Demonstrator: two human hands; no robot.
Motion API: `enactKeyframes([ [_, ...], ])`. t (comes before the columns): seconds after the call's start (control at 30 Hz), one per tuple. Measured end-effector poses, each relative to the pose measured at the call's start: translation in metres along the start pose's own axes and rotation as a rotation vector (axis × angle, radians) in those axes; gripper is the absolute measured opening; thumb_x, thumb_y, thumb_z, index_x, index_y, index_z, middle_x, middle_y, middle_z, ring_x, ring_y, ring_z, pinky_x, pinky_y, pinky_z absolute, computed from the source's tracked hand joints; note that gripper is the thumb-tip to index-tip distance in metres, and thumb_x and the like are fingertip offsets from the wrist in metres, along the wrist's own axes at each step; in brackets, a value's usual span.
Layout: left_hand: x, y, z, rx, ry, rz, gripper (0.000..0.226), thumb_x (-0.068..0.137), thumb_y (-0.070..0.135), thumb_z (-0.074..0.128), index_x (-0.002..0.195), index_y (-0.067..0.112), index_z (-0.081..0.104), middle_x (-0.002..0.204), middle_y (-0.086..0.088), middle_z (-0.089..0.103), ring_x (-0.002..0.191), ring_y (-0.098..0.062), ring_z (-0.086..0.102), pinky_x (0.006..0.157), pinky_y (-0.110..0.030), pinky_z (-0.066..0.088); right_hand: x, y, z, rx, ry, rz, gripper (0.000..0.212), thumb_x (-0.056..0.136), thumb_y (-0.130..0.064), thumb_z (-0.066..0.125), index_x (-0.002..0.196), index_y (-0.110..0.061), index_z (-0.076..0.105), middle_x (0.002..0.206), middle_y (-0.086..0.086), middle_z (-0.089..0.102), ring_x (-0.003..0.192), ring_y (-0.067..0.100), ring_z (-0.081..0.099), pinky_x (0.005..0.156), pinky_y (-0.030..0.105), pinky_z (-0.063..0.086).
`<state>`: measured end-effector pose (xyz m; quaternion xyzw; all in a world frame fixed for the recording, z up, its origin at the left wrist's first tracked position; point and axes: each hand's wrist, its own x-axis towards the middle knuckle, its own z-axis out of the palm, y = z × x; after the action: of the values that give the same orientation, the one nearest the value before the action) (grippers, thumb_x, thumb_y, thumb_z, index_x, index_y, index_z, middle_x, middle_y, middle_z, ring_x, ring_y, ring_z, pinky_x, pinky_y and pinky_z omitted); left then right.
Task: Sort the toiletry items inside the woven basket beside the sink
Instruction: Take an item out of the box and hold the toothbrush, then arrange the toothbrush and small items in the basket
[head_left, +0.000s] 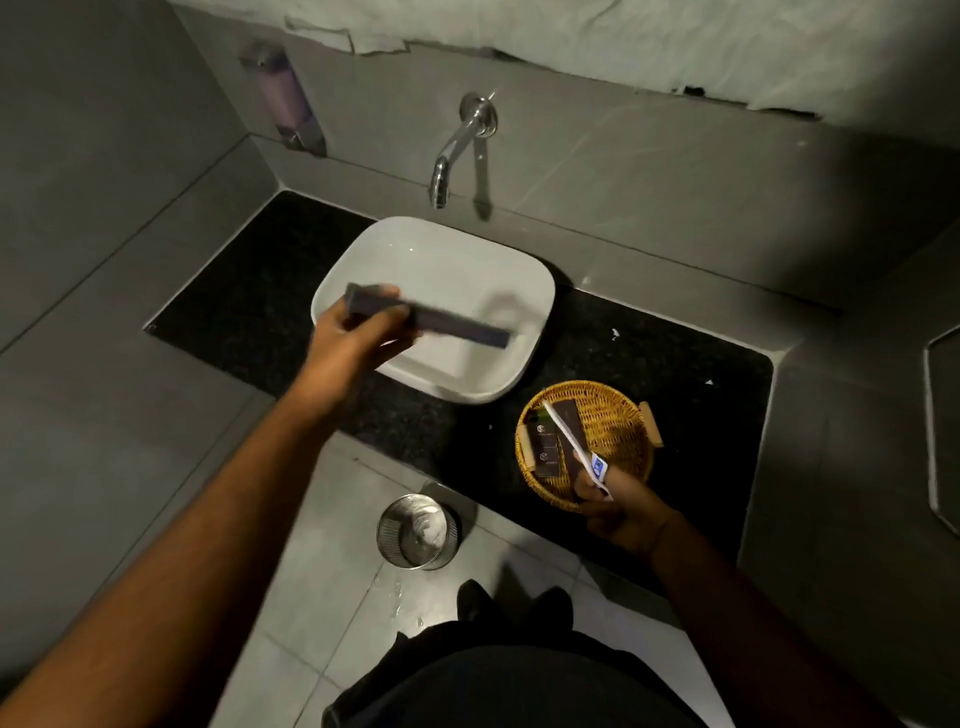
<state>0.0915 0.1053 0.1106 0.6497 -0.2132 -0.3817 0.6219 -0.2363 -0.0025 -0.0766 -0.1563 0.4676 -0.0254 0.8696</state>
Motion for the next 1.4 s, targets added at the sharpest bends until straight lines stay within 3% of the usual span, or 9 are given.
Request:
enactKeyframes([
  [0.17,-0.064,-0.098,-0.141,0.011,0.292,-0.212,0.025,0.099,0.029,0.070,0.124,0.031,0.068,0.121,-0.006,0.081,0.102,-0.027,0.082,0.082,-0.033,0.069,0.000,0.016,0.003,-0.062,0.079,0.056,0.044,0.113,-0.035,0.029,0.082,-0.012,0.049,0.046,-0.003,0.042,0.028,0.005,0.032,0.030,0.016,0.023],
  [0.43,-0.117,-0.288,-0.195,0.158,0.541,-0.659,0.027,0.099,-0.005,0.070,0.104,0.014,0.051,0.107,-0.029,0.063,0.071,-0.033,0.073,0.066,-0.039,0.056,0.015,0.055,0.017,-0.071,0.210,0.193,0.051,0.106,-0.032,0.044,0.060,-0.014,0.055,0.045,-0.004,0.041,0.026,0.006,0.030,0.033,0.017,0.020],
  [0.53,-0.075,-0.328,-0.179,0.164,0.487,-0.730,0.037,0.098,0.000,0.075,0.119,0.011,0.048,0.113,-0.023,0.059,0.076,-0.031,0.066,0.065,-0.041,0.051,0.026,0.078,0.006,-0.255,0.284,0.166,0.033,0.107,-0.031,0.049,0.079,-0.017,0.060,0.051,-0.007,0.043,0.034,0.002,0.032,0.036,0.017,0.023],
  [0.63,-0.040,-0.348,-0.161,0.311,0.345,-0.940,0.090,0.094,0.023,0.085,0.163,0.015,0.029,0.151,-0.019,0.050,0.127,-0.041,0.063,0.104,-0.055,0.057,0.034,0.093,0.001,-0.285,0.302,0.254,0.028,0.091,-0.037,0.061,0.077,-0.015,0.054,0.051,-0.005,0.041,0.031,0.006,0.030,0.041,0.021,0.016],
  [0.7,-0.030,-0.339,-0.142,0.322,0.174,-0.993,0.095,0.097,0.029,0.080,0.169,0.022,0.018,0.162,-0.020,0.044,0.123,-0.039,0.062,0.101,-0.051,0.056,0.037,0.091,0.007,-0.240,0.316,0.279,0.029,0.077,-0.041,0.058,0.077,-0.014,0.048,0.051,-0.003,0.041,0.029,0.008,0.029,0.043,0.023,0.013],
  [0.83,-0.029,-0.304,-0.102,0.376,-0.436,-0.947,0.055,0.106,0.011,0.065,0.158,0.012,0.047,0.158,-0.021,0.057,0.119,-0.037,0.066,0.102,-0.049,0.057,0.033,0.077,0.019,-0.283,0.398,0.216,0.029,0.089,-0.043,0.062,0.079,-0.017,0.055,0.050,-0.002,0.042,0.030,0.009,0.028,0.036,0.020,0.024],
  [1.0,-0.030,-0.238,-0.030,-0.056,-0.091,-0.472,0.026,0.110,0.019,0.053,0.117,0.025,0.078,0.116,-0.011,0.081,0.098,-0.023,0.080,0.076,-0.027,0.061,0.028,0.044,0.026,-0.446,0.636,-0.052,0.028,0.096,-0.040,0.071,0.089,-0.014,0.073,0.084,0.005,0.064,0.071,0.024,0.056,0.073,0.031,0.048],
  [1.2,-0.019,-0.187,0.058,0.751,-0.590,0.365,0.036,0.109,0.029,0.049,0.136,0.021,0.071,0.127,0.001,0.077,0.119,-0.016,0.070,0.108,-0.034,0.048,0.006,0.007,0.019,-0.552,0.611,-0.304,0.011,0.098,-0.024,0.072,0.092,-0.016,0.074,0.088,0.006,0.079,0.074,0.013,0.074,0.052,0.014,0.052],
  [1.4,0.004,-0.181,0.116,1.062,-0.989,0.109,0.027,0.111,0.047,0.043,0.109,0.036,0.068,0.085,0.015,0.068,0.082,-0.006,0.068,0.081,-0.034,0.054,-0.005,-0.030,0.009,-0.626,0.616,-0.500,0.035,0.094,-0.016,0.076,0.126,-0.007,0.069,0.126,0.007,0.068,0.114,0.029,0.070,0.080,0.020,0.060],
])
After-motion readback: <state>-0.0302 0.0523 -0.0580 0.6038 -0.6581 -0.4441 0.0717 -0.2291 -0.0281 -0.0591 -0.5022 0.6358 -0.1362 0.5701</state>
